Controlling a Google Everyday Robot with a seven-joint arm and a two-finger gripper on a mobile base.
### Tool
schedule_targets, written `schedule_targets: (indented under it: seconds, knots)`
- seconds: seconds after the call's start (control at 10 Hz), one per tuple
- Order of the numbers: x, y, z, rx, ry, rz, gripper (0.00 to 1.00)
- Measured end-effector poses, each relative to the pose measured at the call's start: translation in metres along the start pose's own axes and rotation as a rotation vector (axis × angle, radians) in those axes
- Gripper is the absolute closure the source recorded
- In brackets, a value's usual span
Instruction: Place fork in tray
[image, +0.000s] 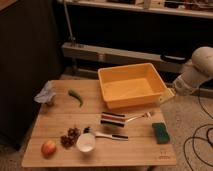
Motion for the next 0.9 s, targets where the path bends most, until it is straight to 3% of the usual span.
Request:
schedule_targets:
  seconds: [0.2, 0.4, 0.6, 0.9]
  knots:
    - [0.005, 0.0, 0.0, -0.013, 0.019, 0.045, 0.26]
    - [0.005, 0.005, -0.001, 0.0, 0.033, 0.095, 0.26]
    - [0.007, 0.005, 0.002, 0.047, 0.02, 0.106, 0.26]
    - [0.014, 0.006, 0.005, 0.039, -0.01, 0.114, 0.26]
